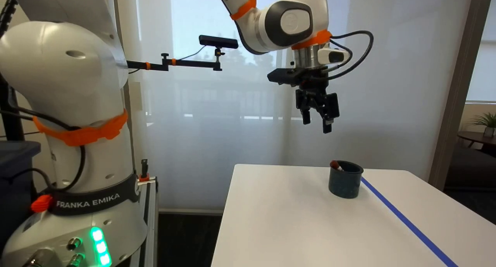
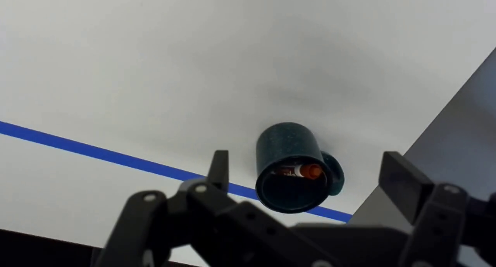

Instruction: Remove the marker from the mug and put it on the table inside the border

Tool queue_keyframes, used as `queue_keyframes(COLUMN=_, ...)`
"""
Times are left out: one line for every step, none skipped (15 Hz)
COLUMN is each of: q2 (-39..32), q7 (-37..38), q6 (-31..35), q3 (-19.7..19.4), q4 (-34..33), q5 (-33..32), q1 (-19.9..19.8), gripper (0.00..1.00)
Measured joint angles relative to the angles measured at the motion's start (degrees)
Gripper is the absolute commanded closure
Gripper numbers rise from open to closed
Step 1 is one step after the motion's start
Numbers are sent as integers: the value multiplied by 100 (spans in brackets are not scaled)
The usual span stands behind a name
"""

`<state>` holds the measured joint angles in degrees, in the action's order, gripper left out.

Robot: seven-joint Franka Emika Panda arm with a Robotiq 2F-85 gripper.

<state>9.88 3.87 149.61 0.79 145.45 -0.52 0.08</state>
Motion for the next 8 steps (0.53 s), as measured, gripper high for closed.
queue_keyframes(q2=-174, q7=180, q6=181, q3=53, q4=-53, q5=0, q1=0, gripper=0)
queue_keyframes(q2=-344, q7=345, q6=362, q3=91, q4=-120, q5=0, q1=0, gripper=0)
queue_keyframes(q2=-513, q7=506, q6=542, q3=119, q4=-194, q5=0, q1=0, gripper=0)
queue_keyframes(q2=-682, q7=663, q6=688, q3=137, q4=-291, q5=-4, q1=0, gripper=0)
queue_keyframes(q2=-848, q7=810, q6=816, q3=146, q4=-401, q5=-14, q1=0, gripper=0)
queue_keyframes(q2=-1006, q7=943, q6=917, q3=147, q4=-513, q5=-38, q1=2, gripper=0)
queue_keyframes(q2=-1164, q7=1071, q6=992, q3=147, q4=-637, q5=-60, q1=5, gripper=0)
queue_keyframes(q2=-1304, q7=1178, q6=1043, q3=144, q4=-754, q5=-86, q1=13, gripper=0)
